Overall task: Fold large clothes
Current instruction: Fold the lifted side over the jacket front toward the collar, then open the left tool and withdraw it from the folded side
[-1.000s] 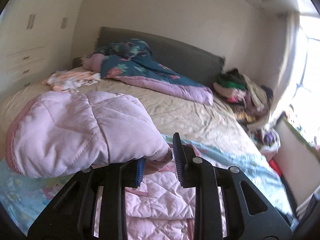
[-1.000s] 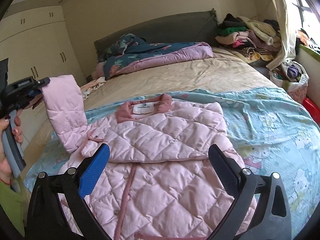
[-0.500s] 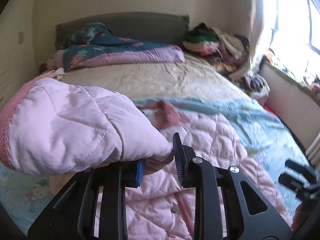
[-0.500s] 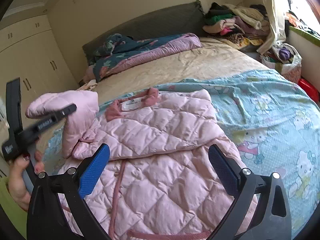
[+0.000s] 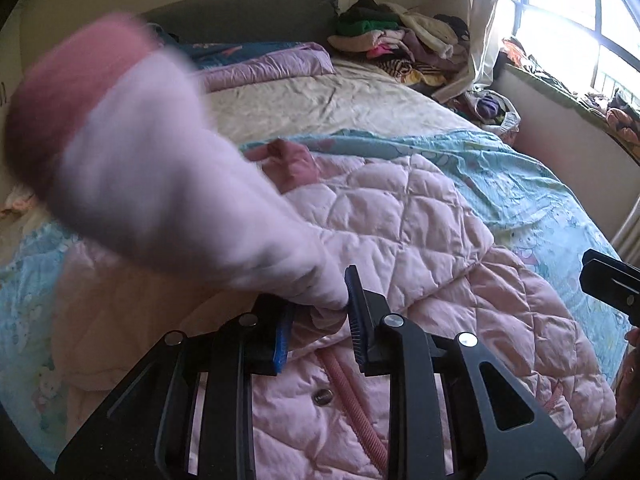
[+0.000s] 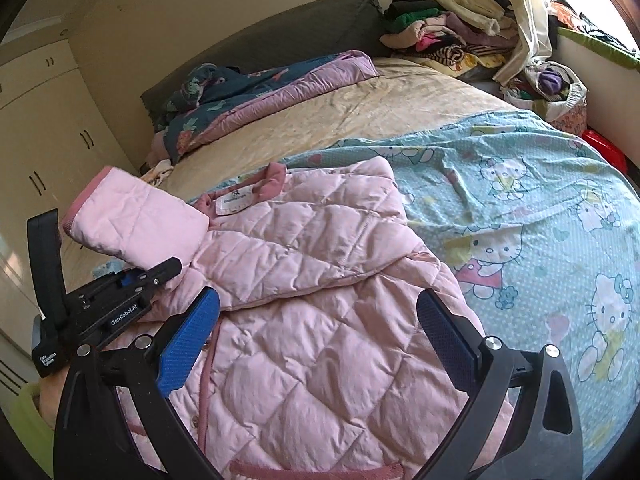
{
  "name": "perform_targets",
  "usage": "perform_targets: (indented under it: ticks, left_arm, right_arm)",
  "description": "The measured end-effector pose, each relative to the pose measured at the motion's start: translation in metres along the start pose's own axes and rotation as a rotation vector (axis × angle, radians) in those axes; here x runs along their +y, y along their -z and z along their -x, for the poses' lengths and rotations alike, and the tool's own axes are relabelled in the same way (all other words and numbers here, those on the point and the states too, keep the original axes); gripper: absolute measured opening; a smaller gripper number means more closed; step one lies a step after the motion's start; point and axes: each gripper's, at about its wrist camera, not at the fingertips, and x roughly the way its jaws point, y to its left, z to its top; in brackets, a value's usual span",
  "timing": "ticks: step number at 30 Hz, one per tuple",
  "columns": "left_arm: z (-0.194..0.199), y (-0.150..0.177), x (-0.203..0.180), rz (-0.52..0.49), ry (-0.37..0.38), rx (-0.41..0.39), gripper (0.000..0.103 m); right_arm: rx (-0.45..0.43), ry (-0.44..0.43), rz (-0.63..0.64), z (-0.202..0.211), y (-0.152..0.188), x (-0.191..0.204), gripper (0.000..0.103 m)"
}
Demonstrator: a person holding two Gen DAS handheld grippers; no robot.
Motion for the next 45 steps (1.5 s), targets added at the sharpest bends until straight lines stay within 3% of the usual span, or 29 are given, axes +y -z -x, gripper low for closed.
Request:
perform_targets:
  ticks: [14,21,24,27,28,29,30,34,37,41,45]
  left_arm:
    - [-0.021,0.006,-0.014,-0.050,0.005,0.054,0.017]
    - [-0.033,0.013,-0.030,-0.119,-0.052,0.098,0.017]
    - [-0.030,0.015,-0.033,-0.143,-0.052,0.108,0.024]
    - [-0.026,0.016,-0.032,-0.146,-0.030,0.130,0.040]
    - [-0.023,0.018,-0.031,-0.143,-0.015,0.137,0.048]
    - [-0.021,0.018,-0.030,-0.138,0.011,0.141,0.071]
    - [-0.017,0.019,-0.028,-0.123,0.044,0.143,0.076]
    - [-0.001,0.023,-0.022,-0.084,0.103,0.145,0.077]
    - [0.012,0.025,-0.009,-0.036,0.121,0.133,0.085]
    - [0.030,0.023,0.017,0.034,0.095,0.104,0.094]
    - [0.041,0.020,0.046,0.097,0.051,0.083,0.094]
  right_arm:
    - [0.016,0.038,-0.044,-0.010,0.002,-0.020,0.098]
    - [0.027,0.066,-0.067,-0.017,0.003,-0.029,0.098]
    - [0.033,0.060,-0.082,-0.019,0.003,-0.032,0.098]
    - [0.032,0.055,-0.081,-0.018,0.001,-0.030,0.098]
    - [0.032,0.050,-0.083,-0.019,0.001,-0.029,0.098]
    - [0.034,0.047,-0.085,-0.019,0.000,-0.028,0.098]
    - [0.036,0.043,-0.086,-0.020,0.000,-0.027,0.098]
    - [0.044,0.029,-0.081,-0.021,0.002,-0.019,0.098]
    - [0.049,0.022,-0.072,-0.022,0.004,-0.012,0.098]
    - [0.058,0.005,-0.076,-0.027,0.004,-0.006,0.098]
    - [0.076,-0.023,-0.083,-0.035,0.002,0.001,0.098]
